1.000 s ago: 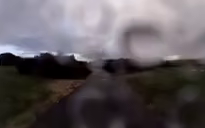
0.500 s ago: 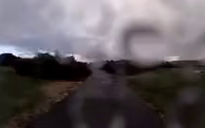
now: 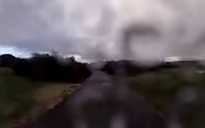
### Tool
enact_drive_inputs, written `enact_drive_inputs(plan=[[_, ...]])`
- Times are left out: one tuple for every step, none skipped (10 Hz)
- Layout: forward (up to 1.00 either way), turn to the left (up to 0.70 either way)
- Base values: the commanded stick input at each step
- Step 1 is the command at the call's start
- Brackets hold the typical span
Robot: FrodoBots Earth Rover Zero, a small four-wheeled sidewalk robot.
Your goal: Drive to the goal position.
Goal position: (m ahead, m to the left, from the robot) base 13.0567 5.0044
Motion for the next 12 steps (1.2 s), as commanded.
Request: enact_drive_inputs(plan=[[0.7, 0.0], [0.7, 0.0], [0.7, 0.0], [0.7, 0.0], [0.7, 0.0], [0.7, 0.0], [0.7, 0.0], [0.7, 0.0], [0.7, 0.0], [0.7, 0.0], [0.7, 0.0], [0.7, 0.0]])
